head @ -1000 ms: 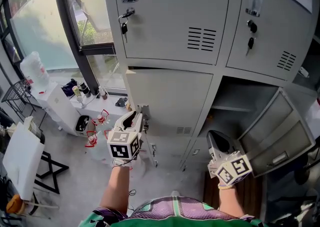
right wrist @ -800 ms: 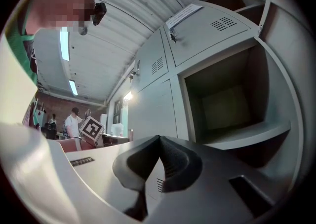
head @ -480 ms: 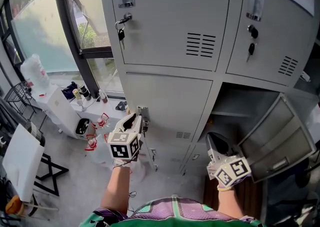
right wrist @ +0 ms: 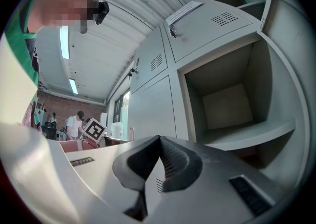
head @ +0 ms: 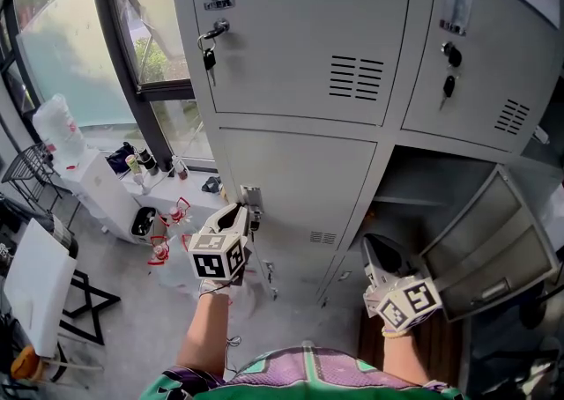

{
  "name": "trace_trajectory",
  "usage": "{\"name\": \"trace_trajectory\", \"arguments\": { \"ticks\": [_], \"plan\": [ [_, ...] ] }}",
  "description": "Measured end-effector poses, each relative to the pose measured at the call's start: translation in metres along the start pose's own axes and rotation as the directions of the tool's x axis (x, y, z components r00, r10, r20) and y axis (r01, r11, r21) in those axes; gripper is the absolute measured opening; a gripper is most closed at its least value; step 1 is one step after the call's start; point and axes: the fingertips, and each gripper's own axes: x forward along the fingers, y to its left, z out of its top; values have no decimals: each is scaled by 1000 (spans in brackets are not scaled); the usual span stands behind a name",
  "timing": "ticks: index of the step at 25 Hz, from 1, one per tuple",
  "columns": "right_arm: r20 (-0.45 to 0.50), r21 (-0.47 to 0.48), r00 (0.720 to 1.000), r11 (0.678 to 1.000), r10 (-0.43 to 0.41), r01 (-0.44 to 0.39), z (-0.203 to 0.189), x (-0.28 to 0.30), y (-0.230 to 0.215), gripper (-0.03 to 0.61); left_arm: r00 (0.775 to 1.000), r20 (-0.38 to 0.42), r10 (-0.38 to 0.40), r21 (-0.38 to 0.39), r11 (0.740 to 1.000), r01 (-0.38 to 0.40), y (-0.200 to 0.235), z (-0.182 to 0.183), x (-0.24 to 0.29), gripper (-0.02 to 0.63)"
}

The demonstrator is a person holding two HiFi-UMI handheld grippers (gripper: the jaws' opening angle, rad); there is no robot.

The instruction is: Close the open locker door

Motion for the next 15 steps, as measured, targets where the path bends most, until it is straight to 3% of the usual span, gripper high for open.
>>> {"name": "trace_trajectory", "arguments": {
  "ticks": [15],
  "plan": [
    [1,-17,1000,1000,-12,12,7,-2,5,8,1000,14,-19,-5,1000,19,-2,-2,-9,28]
  ]
}}
